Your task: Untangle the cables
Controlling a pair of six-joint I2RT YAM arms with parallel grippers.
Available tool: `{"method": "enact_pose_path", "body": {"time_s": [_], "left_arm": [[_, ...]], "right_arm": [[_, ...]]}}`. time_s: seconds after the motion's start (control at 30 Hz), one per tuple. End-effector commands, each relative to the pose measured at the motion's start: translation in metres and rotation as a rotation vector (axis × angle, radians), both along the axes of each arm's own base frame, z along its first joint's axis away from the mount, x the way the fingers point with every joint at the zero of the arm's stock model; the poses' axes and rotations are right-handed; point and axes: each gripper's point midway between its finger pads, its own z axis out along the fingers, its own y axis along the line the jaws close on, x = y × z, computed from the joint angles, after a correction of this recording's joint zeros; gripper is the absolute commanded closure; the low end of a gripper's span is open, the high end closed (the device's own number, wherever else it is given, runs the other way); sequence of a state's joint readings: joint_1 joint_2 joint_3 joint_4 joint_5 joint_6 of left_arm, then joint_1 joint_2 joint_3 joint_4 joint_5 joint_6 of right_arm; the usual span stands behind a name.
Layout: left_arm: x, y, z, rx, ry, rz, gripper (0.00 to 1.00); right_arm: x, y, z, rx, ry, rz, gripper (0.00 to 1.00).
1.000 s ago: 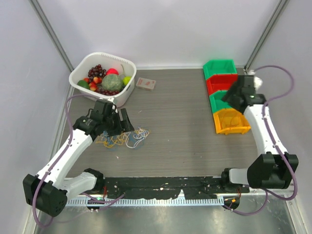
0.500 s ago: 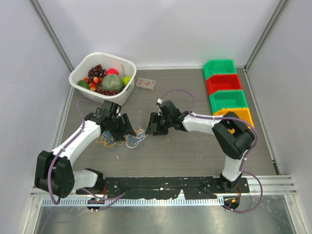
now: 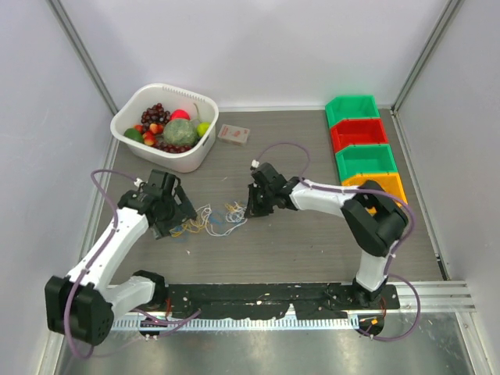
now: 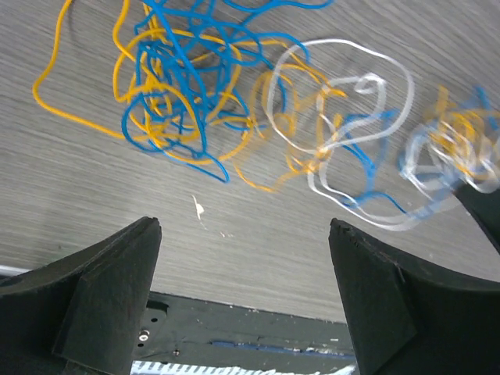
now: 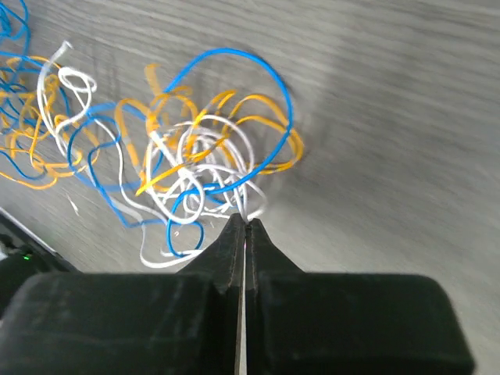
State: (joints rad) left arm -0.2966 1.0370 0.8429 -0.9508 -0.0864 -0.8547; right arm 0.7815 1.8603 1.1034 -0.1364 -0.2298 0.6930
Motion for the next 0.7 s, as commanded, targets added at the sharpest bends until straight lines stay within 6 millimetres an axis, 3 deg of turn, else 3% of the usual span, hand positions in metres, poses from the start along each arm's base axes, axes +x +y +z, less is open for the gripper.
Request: {"method": "enact_pose_path", "body": {"time_s": [0.0,0.07,0.13,0.17,0.27,0.33,0.43,0.5,0.57,0.67], "left_arm": [[0.018,0.003,-0.037,-0.017,0.074,0.011,0.09],[0.024,-0.006,-0.053,-0.076,0.13,-0.019,0.28],[0.027,-0.014,-0.054,-0.106,0.175,-0.07,0.59],[0.03,-0.017,-0.052,-0.117,0.165,-0.083,0.68],[0.038,-0.014,-0.04,-0.114,0.058,-0.067,0.81],[0.038,-0.012,-0.029,-0.112,0.014,-0.057,0.96],[0.039,-0.011,0.002,-0.121,-0.063,-0.059,1.0],[0.039,-0.007,0.033,-0.115,-0.149,-0.046,1.0],[0.04,-0.003,0.068,-0.112,-0.252,-0.033,1.0],[0.039,0.0,0.092,-0.127,-0.336,-0.006,1.0]], "right_arm": [[0.004,-0.052,0.064,-0.157,-0.189,-0.016,0.99],[0.004,-0.077,0.079,-0.209,-0.234,-0.068,0.99],[0.006,-0.103,0.097,-0.239,-0.261,-0.126,0.99],[0.005,-0.118,0.108,-0.248,-0.264,-0.161,0.99],[0.009,-0.148,0.134,-0.265,-0.312,-0.243,0.99],[0.008,-0.161,0.15,-0.255,-0.348,-0.265,0.99],[0.009,-0.168,0.142,-0.267,-0.332,-0.252,0.99],[0.011,-0.169,0.128,-0.302,-0.301,-0.243,0.99],[0.015,-0.179,0.111,-0.355,-0.273,-0.271,0.99],[0.018,-0.201,0.077,-0.492,-0.17,-0.295,0.99]]}}
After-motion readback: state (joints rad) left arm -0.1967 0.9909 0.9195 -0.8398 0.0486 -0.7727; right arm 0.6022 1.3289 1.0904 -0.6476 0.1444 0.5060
